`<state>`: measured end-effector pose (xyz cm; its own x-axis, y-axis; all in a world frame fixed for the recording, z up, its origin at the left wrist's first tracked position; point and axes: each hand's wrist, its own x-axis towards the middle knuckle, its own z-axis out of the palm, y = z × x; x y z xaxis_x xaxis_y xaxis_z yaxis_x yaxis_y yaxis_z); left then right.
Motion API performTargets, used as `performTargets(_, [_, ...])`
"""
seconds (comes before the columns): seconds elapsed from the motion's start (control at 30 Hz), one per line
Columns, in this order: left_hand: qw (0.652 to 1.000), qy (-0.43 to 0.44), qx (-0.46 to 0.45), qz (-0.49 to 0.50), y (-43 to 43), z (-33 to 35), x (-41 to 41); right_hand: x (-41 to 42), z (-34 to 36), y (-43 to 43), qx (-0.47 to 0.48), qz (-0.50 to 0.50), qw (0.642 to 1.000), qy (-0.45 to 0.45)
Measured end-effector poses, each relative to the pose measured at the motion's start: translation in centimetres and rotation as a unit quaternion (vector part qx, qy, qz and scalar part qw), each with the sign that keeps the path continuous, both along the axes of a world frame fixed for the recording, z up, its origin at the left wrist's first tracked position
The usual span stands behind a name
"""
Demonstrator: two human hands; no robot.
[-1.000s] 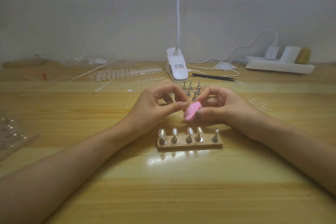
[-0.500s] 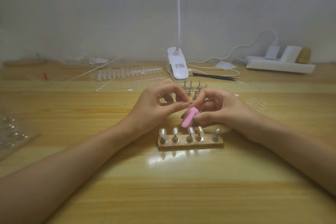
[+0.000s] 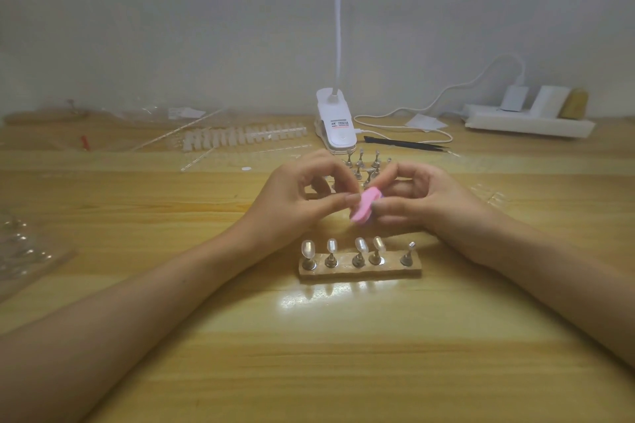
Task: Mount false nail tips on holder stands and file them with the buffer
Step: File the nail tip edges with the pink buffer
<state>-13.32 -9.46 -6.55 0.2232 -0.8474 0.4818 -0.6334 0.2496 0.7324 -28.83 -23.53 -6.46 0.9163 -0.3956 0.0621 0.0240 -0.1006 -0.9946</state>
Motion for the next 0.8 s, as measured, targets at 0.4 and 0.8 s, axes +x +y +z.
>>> performTargets(0.4, [1.000,0.018,-0.010,0.007,0.1,0.1,0.0,0.0,0.2,0.1,0.006,0.019,1.000,0.021])
performTargets(0.8, [1.000,0.012,-0.017,0.003,0.0,0.0,0.0,0.0,0.2,-0.8,0.041,0.044,0.998,0.026])
